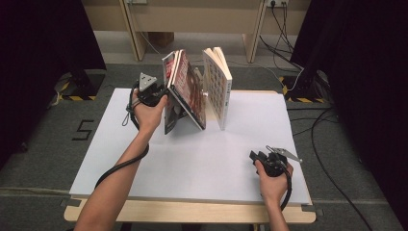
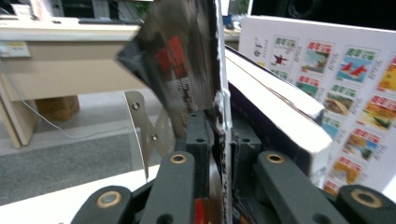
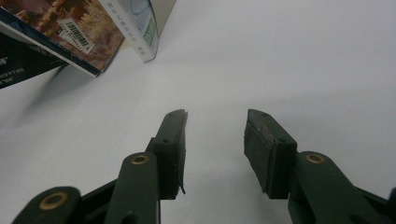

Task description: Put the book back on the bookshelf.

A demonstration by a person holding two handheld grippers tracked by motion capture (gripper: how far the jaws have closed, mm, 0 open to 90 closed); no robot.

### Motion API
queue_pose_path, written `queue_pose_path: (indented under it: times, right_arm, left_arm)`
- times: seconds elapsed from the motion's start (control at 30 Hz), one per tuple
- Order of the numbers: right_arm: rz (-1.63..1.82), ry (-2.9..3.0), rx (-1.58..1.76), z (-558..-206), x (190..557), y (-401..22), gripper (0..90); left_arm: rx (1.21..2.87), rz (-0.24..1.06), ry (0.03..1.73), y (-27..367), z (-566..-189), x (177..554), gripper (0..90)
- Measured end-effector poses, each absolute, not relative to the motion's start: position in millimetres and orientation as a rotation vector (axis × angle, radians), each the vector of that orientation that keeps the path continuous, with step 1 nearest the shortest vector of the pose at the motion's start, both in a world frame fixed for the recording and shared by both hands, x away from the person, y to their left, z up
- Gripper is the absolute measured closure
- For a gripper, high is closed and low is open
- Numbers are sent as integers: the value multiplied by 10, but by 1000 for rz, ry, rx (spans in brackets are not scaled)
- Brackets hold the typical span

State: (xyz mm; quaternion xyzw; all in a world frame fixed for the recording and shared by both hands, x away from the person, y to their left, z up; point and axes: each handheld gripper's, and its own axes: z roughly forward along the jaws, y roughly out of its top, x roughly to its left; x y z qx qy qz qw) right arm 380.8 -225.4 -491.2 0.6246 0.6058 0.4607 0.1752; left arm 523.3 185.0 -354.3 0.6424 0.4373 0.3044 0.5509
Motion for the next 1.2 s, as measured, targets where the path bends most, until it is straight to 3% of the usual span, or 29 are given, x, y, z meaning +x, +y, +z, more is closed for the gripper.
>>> queue_pose_path:
  times: [0.33,0.7,1.03,1.2]
  right_arm:
    - [1308,1718,1767,-4917,3802,-2260,590]
    - [1317,1719,1778,-4917,3799,-2250,590]
    - [1340,1726,1771,-4921,3798,-2220,590]
    - [1350,1723,1772,-4921,3794,-2211,589]
  left_arm:
    - [1455,721,1032,1986,-3199,5273,760]
    - [1444,606,1131,2005,-3176,5354,781]
    - [1425,536,1178,1975,-3127,5413,739]
    - [1421,502,1211,2029,-3126,5410,773]
